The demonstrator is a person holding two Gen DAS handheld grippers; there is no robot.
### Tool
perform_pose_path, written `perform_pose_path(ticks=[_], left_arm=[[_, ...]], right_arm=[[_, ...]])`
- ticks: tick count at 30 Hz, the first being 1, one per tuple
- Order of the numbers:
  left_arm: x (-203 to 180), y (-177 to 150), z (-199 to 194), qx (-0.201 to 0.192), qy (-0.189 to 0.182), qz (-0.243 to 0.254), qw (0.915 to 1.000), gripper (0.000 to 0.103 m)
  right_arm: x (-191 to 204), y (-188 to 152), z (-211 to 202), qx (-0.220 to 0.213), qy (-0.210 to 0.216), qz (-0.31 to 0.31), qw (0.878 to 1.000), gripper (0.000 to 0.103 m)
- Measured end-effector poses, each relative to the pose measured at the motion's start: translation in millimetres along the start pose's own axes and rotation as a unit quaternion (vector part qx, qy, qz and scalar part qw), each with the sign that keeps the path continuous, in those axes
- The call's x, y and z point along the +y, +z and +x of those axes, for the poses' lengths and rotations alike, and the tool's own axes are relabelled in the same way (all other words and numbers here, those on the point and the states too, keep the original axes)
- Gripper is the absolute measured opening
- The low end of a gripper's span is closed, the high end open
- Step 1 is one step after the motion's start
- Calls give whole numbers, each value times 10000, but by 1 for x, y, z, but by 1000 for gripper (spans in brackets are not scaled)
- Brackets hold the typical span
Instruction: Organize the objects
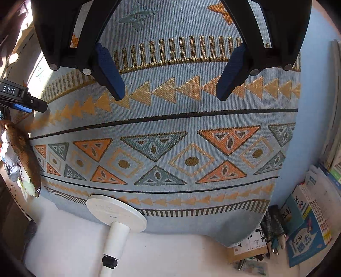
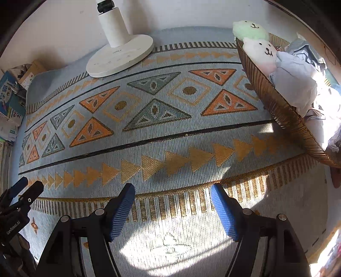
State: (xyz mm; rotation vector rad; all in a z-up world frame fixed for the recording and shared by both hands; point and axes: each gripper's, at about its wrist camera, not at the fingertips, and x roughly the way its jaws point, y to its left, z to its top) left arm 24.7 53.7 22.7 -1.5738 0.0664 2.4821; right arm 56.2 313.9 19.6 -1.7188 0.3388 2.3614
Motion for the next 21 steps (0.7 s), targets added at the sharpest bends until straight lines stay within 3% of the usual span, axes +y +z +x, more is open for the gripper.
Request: perform_pose_path(ticks=[3,5,8,13,21], left_arm=[[6,0,12,80,10,-123,9999,87],[4,1,13,-123,116,12,9999,88],[-1,4,24,-132,302,216,9992,103],[-4,6,27,-393,355,90,9986,103],[-6,-8,23,-792,537,-187,9952,103]], right_arm=[[1,0,7,-227,-152,-223,9994,76],[2,3,11,-282,-287,-417,9983,87],[-8,12,18,-226,-279,-411,9985,103],[-19,25,20,-346,-162,-672,9970,103],[-29,13,17,-1254,131,-1251,9841,103]])
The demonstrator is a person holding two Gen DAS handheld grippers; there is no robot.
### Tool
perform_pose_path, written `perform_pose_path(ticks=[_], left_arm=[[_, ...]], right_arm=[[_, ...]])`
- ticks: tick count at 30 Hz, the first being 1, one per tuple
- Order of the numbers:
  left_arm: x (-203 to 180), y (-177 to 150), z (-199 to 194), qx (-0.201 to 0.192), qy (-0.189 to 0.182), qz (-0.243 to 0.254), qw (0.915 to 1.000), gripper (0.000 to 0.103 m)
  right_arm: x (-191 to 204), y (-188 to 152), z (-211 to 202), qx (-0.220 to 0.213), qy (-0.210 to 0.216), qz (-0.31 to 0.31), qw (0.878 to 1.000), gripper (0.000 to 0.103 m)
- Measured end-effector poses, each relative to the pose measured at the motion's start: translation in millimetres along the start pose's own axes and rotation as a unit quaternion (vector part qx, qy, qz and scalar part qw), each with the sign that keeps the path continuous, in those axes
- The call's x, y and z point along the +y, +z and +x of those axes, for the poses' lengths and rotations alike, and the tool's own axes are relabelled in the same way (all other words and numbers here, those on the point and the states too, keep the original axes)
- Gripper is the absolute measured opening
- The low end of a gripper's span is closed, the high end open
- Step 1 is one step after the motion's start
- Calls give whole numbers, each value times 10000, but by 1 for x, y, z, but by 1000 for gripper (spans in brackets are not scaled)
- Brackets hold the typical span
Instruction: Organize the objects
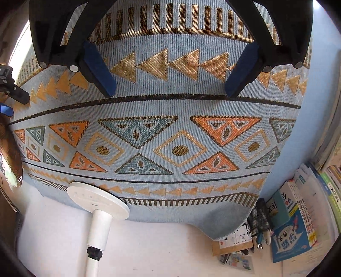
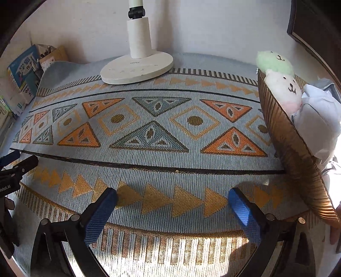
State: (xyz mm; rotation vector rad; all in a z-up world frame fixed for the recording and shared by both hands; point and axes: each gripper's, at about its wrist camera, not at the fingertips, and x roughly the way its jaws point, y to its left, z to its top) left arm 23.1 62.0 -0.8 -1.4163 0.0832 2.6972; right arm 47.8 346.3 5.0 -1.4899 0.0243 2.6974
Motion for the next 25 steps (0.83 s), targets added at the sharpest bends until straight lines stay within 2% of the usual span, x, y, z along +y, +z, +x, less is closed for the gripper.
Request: perform_pose_path(ticks=[3,25], left_arm=[[5,1,2,-124,-79,46,9999,103],[0,1,0,-129,-104,69,9998,103]], right_arm=[[-1,-7,-4,-356,-29,-6,9994,103],[-1,-7,-5,-350,-5,10,9994,103]])
